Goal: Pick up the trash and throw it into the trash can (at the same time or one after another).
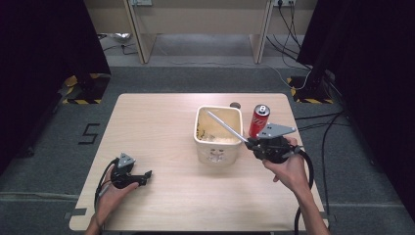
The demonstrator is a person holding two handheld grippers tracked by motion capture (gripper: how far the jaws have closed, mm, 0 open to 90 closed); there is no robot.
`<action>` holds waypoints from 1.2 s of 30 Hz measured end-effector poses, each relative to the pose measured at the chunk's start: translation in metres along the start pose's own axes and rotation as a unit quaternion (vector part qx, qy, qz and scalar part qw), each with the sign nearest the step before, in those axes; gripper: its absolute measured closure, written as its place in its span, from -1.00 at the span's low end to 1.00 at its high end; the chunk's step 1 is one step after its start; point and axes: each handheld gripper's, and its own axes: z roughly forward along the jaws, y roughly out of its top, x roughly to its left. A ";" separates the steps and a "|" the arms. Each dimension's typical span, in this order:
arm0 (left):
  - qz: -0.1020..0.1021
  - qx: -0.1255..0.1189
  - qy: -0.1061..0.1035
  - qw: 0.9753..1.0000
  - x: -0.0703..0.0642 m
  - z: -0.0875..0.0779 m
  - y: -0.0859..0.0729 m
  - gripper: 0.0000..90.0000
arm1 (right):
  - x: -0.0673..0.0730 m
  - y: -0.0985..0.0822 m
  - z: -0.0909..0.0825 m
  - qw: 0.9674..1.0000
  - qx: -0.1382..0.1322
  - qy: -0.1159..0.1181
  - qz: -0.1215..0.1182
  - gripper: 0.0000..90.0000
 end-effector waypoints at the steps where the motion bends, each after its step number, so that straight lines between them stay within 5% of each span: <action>1: 0.000 0.000 0.000 1.000 0.000 0.000 0.000 -0.70 | 0.000 0.001 0.000 1.000 -0.001 0.002 0.003 0.77; 8: 0.000 0.000 0.000 1.000 0.000 0.000 0.000 -0.70 | -0.005 0.007 -0.004 0.999 -0.040 -0.002 0.019 0.19; 13: 0.000 0.000 0.000 1.000 0.000 0.000 0.000 -0.70 | -0.011 0.012 -0.015 0.997 -0.061 -0.011 0.034 -0.01; 18: 0.000 0.000 0.000 1.000 0.000 0.000 0.000 -0.70 | -0.021 0.011 -0.028 0.993 -0.098 -0.019 0.065 -0.30; 24: 0.000 0.000 0.000 1.000 0.000 0.000 0.000 -0.70 | -0.039 0.001 -0.046 0.987 -0.120 -0.054 0.094 -0.38; 28: 0.000 0.000 0.000 1.000 0.000 0.000 0.000 -0.70 | -0.048 -0.008 -0.052 0.984 -0.113 -0.096 0.098 -0.39; 36: 0.000 0.000 0.000 1.000 0.000 0.000 0.000 -0.70 | -0.063 -0.033 -0.049 0.980 -0.098 -0.128 0.119 -0.41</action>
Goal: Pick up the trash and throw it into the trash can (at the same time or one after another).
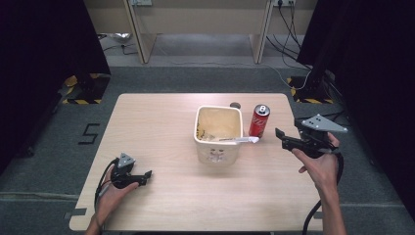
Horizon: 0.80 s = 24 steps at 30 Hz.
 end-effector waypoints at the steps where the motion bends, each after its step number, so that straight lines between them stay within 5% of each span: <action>1: 0.000 0.000 0.000 1.000 0.000 0.000 0.000 -0.70 | -0.001 -0.002 0.001 1.000 0.002 -0.004 0.000 -0.41; 19: -0.001 0.000 0.000 1.000 0.000 0.000 0.000 -0.70 | -0.004 -0.027 0.018 0.999 0.003 -0.037 0.012 -0.53; 24: -0.001 0.000 0.000 1.000 0.000 0.000 0.000 -0.70 | 0.000 -0.029 0.021 0.999 -0.022 -0.036 0.017 -0.52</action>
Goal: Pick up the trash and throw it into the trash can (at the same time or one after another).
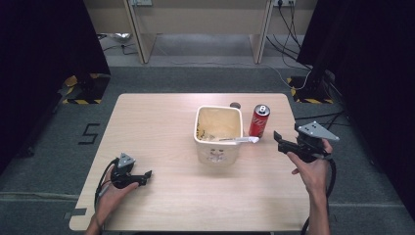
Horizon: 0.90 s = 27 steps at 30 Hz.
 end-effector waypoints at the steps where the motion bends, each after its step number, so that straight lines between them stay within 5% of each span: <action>1: 0.000 0.000 0.000 1.000 0.000 0.000 0.000 -0.70 | 0.001 0.000 0.002 1.000 0.004 0.002 0.002 -0.52; 27: 0.000 0.000 0.000 1.000 0.000 0.000 0.000 -0.70 | 0.008 -0.012 0.032 0.999 0.037 0.014 0.002 -0.53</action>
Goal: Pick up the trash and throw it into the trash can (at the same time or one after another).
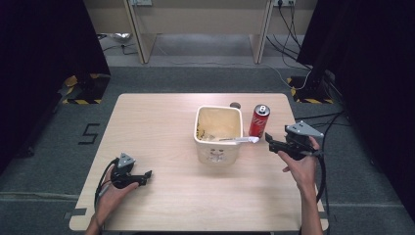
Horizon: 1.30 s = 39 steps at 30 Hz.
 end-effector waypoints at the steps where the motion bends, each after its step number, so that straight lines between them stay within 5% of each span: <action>1: 0.000 0.000 0.000 1.000 0.000 0.000 0.000 -0.70 | 0.000 0.000 0.001 1.000 0.000 -0.001 0.000 -0.53; 18: 0.000 0.000 0.000 1.000 0.000 0.000 0.000 -0.70 | -0.002 -0.001 0.015 1.000 0.012 0.000 0.002 -0.54; 39: 0.000 0.000 0.000 1.000 0.000 0.000 0.000 -0.70 | -0.010 0.008 0.063 1.000 0.008 -0.001 0.027 -0.55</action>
